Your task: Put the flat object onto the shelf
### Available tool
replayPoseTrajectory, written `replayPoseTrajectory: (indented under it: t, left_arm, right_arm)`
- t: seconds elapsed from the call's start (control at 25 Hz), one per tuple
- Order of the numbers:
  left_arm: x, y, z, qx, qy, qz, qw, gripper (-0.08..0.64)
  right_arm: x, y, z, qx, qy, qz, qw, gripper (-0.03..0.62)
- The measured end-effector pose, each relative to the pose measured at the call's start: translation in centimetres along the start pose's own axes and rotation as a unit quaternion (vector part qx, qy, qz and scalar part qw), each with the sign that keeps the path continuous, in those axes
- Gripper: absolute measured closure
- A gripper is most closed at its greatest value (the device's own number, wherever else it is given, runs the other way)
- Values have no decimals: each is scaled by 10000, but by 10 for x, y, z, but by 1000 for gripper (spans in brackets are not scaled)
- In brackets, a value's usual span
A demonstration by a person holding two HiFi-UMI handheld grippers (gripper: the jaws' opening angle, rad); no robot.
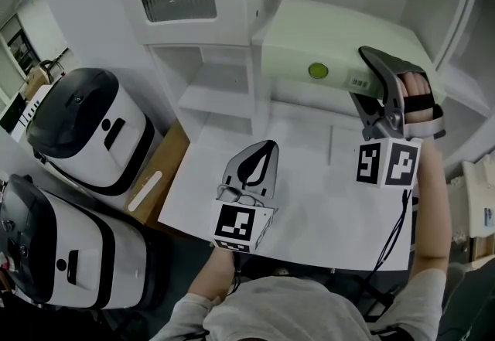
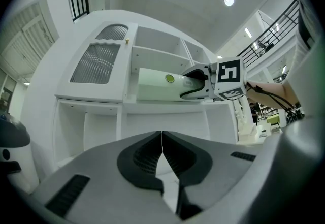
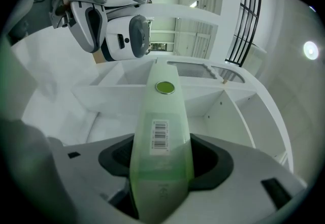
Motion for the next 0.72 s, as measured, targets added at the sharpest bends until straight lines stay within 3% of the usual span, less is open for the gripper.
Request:
replayPoseTrajectory:
  t: [0.72]
  left_arm:
    - [6, 4, -16, -197, 39, -122, 9997, 545]
  right_arm:
    - [15, 43, -8, -94, -4, -123, 9999, 299]
Point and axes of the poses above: the fingertips, and each gripper's own axes: y forward along the fingers, z to its right, x out of its underside, the point moved 3 cm from there along -y, backward along the fingers, and after that the axes turned 9 degrees about x, right-handed, at the moved point
